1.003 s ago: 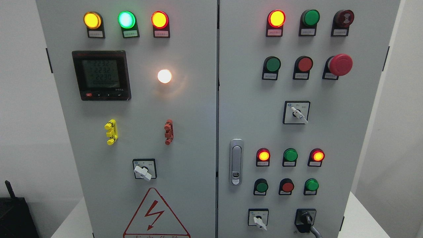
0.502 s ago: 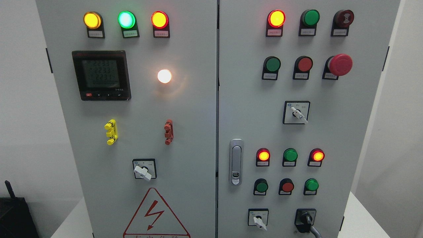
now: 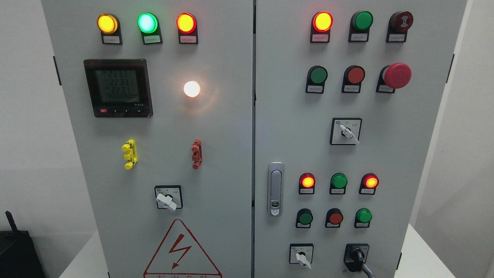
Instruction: Trip black knob to open circuit
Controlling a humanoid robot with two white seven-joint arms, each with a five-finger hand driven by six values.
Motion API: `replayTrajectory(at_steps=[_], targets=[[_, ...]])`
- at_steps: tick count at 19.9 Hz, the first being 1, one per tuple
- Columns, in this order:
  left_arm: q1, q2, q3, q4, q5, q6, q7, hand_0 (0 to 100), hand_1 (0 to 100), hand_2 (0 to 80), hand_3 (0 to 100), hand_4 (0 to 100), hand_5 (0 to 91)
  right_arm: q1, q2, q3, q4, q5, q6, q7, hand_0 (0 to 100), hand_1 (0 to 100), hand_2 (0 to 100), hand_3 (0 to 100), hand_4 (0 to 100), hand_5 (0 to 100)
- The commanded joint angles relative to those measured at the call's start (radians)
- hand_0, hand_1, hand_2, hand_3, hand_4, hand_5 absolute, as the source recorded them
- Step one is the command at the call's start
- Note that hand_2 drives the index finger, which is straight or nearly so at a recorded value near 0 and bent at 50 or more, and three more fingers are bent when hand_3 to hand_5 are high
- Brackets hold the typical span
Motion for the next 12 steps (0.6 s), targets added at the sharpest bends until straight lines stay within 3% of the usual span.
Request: replayTrajectory(at_steps=[1, 12], targets=[[0.000, 0.000, 0.000, -0.025, 0.000, 0.000, 0.000, 12, 39, 0.0, 0, 0, 0.0, 0.000, 0.012, 0.028, 0.001, 0.000, 0.001, 0.000, 0, 0, 2, 100, 99, 97], [0.000, 0.000, 0.000, -0.025, 0.000, 0.000, 0.000, 12, 39, 0.0, 0, 0, 0.0, 0.001, 0.025, 0.035, -0.001, 0.005, 0.001, 0.003, 0, 0, 2, 100, 99, 96]])
